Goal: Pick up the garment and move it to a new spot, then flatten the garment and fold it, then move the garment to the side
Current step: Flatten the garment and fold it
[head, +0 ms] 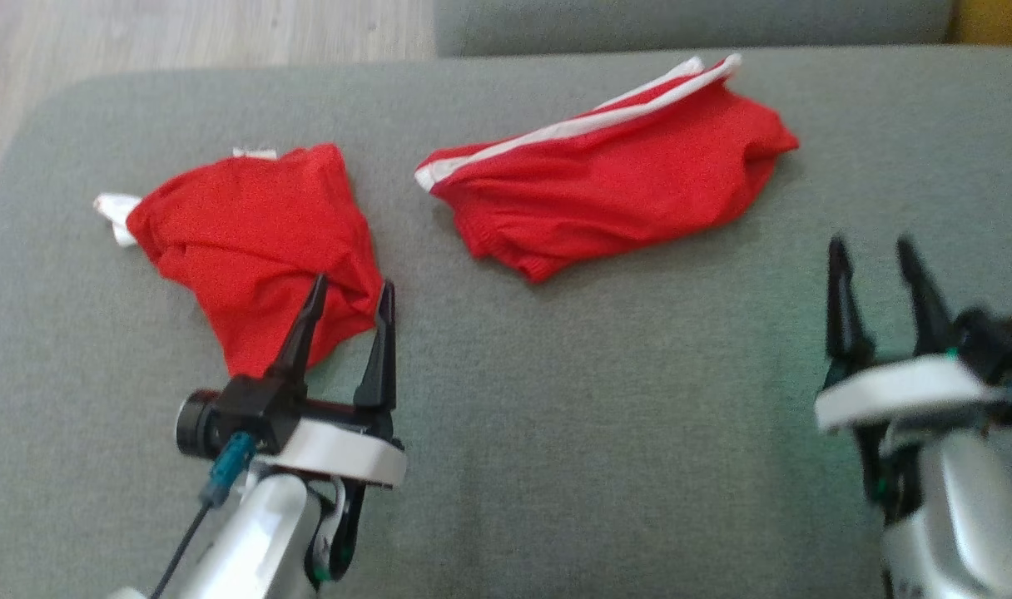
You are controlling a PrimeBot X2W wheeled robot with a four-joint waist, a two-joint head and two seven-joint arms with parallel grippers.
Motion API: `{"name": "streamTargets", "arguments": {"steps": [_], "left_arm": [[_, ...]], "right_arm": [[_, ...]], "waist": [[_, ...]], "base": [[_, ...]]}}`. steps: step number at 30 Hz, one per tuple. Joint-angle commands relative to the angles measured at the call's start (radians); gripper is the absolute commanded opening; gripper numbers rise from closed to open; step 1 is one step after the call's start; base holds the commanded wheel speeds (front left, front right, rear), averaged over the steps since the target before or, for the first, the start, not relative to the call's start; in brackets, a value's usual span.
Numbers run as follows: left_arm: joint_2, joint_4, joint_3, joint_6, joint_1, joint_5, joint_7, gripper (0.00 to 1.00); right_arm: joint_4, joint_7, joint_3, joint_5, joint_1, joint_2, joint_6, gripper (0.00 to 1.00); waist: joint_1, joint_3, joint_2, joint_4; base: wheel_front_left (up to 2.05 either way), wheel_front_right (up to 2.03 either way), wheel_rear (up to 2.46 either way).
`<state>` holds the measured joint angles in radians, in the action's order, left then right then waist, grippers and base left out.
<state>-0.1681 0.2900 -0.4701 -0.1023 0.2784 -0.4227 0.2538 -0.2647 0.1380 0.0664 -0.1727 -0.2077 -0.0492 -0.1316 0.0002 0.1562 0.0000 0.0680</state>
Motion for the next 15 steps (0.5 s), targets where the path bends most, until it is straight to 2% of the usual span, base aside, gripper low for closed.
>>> {"name": "streamTargets", "arguments": {"steps": [1,7,12,15], "left_arm": [[-0.006,-0.027,0.046,0.005,0.046,0.011,0.008,1.0],[0.016,-0.02,0.068,0.035,0.086,0.038,0.008,1.0],[0.04,-0.016,0.073,0.06,0.115,0.059,0.008,1.0],[0.051,-0.015,0.074,0.07,0.127,0.066,0.008,1.0]], "right_arm": [[0.039,-0.016,-0.012,0.007,-0.073,-0.001,0.001,1.0],[-0.027,-0.157,0.067,0.079,-0.272,-0.001,0.001,1.0],[-0.177,-0.276,0.165,0.154,-0.446,-0.007,0.001,1.0],[-0.246,-0.308,0.208,0.179,-0.509,-0.013,0.001,1.0]], "waist": [[-0.0002,0.047,0.0,0.025],[-0.0002,0.124,0.0,0.064],[-0.0002,0.177,0.0,0.1],[-0.0002,0.197,0.0,0.117]], "base": [[0.0,0.0,0.0],[0.0,0.0,0.0],[0.0,0.0,0.0],[0.0,0.0,0.0]]}}
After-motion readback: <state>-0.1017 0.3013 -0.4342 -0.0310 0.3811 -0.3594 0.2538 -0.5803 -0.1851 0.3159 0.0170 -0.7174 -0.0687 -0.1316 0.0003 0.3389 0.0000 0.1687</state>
